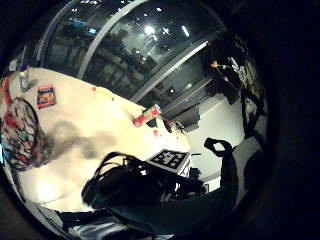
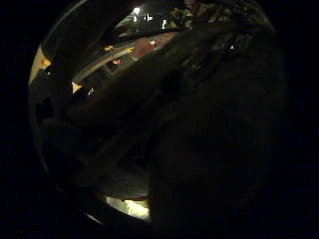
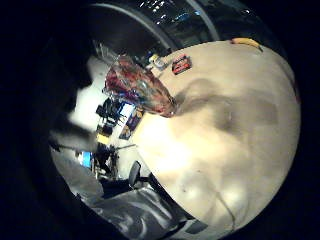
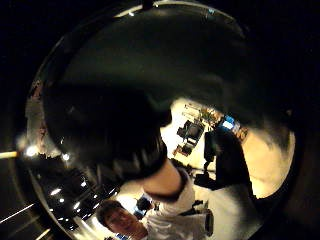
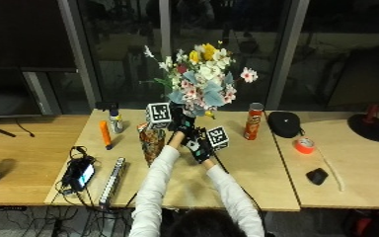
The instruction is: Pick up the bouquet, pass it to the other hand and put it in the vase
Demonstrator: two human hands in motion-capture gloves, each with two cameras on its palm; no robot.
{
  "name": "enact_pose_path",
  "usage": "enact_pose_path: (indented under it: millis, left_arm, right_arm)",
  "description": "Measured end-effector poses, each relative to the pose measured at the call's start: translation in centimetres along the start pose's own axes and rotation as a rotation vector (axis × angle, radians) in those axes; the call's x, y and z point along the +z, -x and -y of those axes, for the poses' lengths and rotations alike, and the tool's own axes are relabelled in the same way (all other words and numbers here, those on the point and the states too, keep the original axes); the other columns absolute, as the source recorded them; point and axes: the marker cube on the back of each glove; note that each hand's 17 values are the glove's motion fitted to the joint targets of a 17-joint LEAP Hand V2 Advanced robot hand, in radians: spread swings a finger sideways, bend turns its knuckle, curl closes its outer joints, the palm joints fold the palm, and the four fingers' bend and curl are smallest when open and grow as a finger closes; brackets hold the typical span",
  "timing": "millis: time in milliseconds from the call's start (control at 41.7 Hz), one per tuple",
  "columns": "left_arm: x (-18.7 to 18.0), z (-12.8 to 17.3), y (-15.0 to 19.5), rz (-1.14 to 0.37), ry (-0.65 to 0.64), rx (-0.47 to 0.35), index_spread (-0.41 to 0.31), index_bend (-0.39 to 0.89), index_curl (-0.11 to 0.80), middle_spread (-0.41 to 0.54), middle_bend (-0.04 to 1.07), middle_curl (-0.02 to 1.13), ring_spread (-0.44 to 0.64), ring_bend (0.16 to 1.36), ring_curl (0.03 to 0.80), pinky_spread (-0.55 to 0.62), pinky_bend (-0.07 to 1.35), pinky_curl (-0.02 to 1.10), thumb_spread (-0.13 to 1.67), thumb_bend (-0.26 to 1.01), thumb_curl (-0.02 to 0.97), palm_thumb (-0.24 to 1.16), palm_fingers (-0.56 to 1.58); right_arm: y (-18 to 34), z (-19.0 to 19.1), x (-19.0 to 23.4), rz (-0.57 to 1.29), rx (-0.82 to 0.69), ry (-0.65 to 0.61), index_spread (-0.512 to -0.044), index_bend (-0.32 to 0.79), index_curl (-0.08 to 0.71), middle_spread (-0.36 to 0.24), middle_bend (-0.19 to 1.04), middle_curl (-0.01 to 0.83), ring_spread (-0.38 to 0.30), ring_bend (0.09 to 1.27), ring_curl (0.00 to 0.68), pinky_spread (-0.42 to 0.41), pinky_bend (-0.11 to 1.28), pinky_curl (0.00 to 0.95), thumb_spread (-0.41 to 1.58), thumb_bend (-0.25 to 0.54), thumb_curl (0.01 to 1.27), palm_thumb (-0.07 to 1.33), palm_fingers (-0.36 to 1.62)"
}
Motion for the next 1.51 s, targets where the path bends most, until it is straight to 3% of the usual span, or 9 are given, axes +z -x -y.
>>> enact_pose_path:
  millis: [72, 192, 431, 1078, 1270, 1342, 1366, 1390, 1509]
  left_arm:
    - [-1.9, 1.9, -1.2, 0.013, -0.05, 0.038, -0.317, 0.45, 0.485, -0.306, 0.68, 0.58, -0.34, 0.82, 0.459, -0.36, 0.58, 0.49, 0.53, -0.02, 0.57, 0.83, 1.47]
    - [-5.1, 4.9, -2.8, 0.006, -0.142, 0.061, -0.336, 0.48, 0.51, -0.328, 0.71, 0.59, -0.36, 0.84, 0.474, -0.39, 0.62, 0.51, 0.48, -0.03, 0.607, 0.83, 1.44]
    - [-8.7, 8.4, -2.3, -0.01, -0.248, 0.06, -0.353, 0.5, 0.544, -0.346, 0.75, 0.61, -0.37, 0.87, 0.49, -0.4, 0.65, 0.51, 0.43, -0.03, 0.658, 0.83, 1.41]
    - [-12.4, 9.8, 5.4, 0.046, -0.307, 0.008, -0.359, 0.49, 0.582, -0.34, 0.77, 0.6, -0.37, 0.88, 0.495, -0.4, 0.68, 0.51, 0.39, -0.04, 0.741, 0.82, 1.38]
    - [-13.0, 4.5, 11.9, 0.075, 0.024, -0.111, -0.346, 0.44, 0.577, -0.33, 0.74, 0.59, -0.36, 0.84, 0.484, -0.41, 0.69, 0.51, 0.4, -0.05, 0.744, 0.79, 1.32]
    - [-14.2, 1.2, 17.7, 0.195, 0.237, -0.2, -0.286, 0.3, 0.548, -0.293, 0.65, 0.58, -0.32, 0.77, 0.468, -0.36, 0.65, 0.49, 0.5, -0.07, 0.711, 0.72, 1.01]
    - [-14.7, 0.1, 19.4, 0.234, 0.285, -0.219, -0.18, 0.18, 0.511, -0.2, 0.6, 0.56, -0.17, 0.63, 0.432, -0.16, 0.4, 0.43, 0.61, -0.14, 0.662, 0.57, 0.17]
    - [-15.3, -0.9, 20.7, 0.264, 0.323, -0.233, -0.133, 0.11, 0.527, -0.086, 0.53, 0.62, -0.08, 0.68, 0.553, -0.05, 0.5, 0.55, 0.64, -0.13, 0.64, 0.54, -0.25]
    - [-17.6, -4.8, 24.9, 0.3, 0.441, -0.297, -0.024, 0.03, 0.408, 0.161, 0.26, 0.46, 0.17, 0.55, 0.391, 0.2, 0.4, 0.43, 0.74, -0.08, 0.564, 0.45, -0.39]
  right_arm:
    - [0.6, -0.8, -0.7, 0.08, 0.09, 0.053, -0.24, 0.23, 0.566, -0.15, 0.71, 0.579, -0.187, 0.91, 0.564, -0.222, 0.75, 0.592, 0.77, -0.061, 0.61, 0.91, 0.88]
    - [2.4, -2.4, -2.6, 0.064, 0.322, 0.007, -0.328, 0.1, 0.515, -0.119, 0.49, 0.503, -0.097, 0.69, 0.526, 0.051, 0.71, 0.614, 0.9, -0.075, 0.55, 0.76, 0.01]
    - [0.1, -1.3, -7.3, -0.13, 0.473, -0.131, -0.412, 0.09, 0.334, -0.095, 0.31, 0.39, 0.024, 0.5, 0.338, 0.227, 0.64, 0.432, 1.0, -0.044, 0.48, 0.63, -0.07]
    - [-0.4, 0.0, -8.2, -0.109, 0.423, -0.132, -0.437, 0.09, 0.155, -0.054, 0.17, 0.316, 0.118, 0.43, 0.293, 0.284, 0.62, 0.373, 1.05, -0.026, 0.4, 0.53, -0.1]
    - [-1.6, -0.6, -7.6, -0.054, 0.374, -0.103, -0.426, 0.14, 0.16, -0.057, 0.18, 0.309, 0.113, 0.41, 0.286, 0.284, 0.58, 0.359, 1.06, -0.02, 0.4, 0.55, -0.05]
    - [-2.9, -1.1, -7.8, -0.062, 0.379, -0.103, -0.419, 0.15, 0.168, -0.058, 0.17, 0.304, 0.111, 0.41, 0.285, 0.284, 0.58, 0.356, 1.07, -0.014, 0.4, 0.57, -0.03]
    - [-3.5, -1.2, -7.9, -0.07, 0.379, -0.106, -0.418, 0.15, 0.172, -0.058, 0.17, 0.302, 0.111, 0.41, 0.284, 0.285, 0.57, 0.355, 1.07, -0.009, 0.41, 0.58, -0.03]
    - [-4.1, -1.4, -8.1, -0.087, 0.375, -0.111, -0.415, 0.15, 0.174, -0.059, 0.17, 0.301, 0.111, 0.41, 0.284, 0.285, 0.57, 0.354, 1.08, -0.006, 0.41, 0.59, -0.03]
    - [-7.5, -2.3, -9.3, -0.17, 0.409, -0.14, -0.41, 0.15, 0.185, -0.059, 0.18, 0.297, 0.109, 0.4, 0.282, 0.285, 0.57, 0.35, 1.09, -0.004, 0.42, 0.63, -0.02]
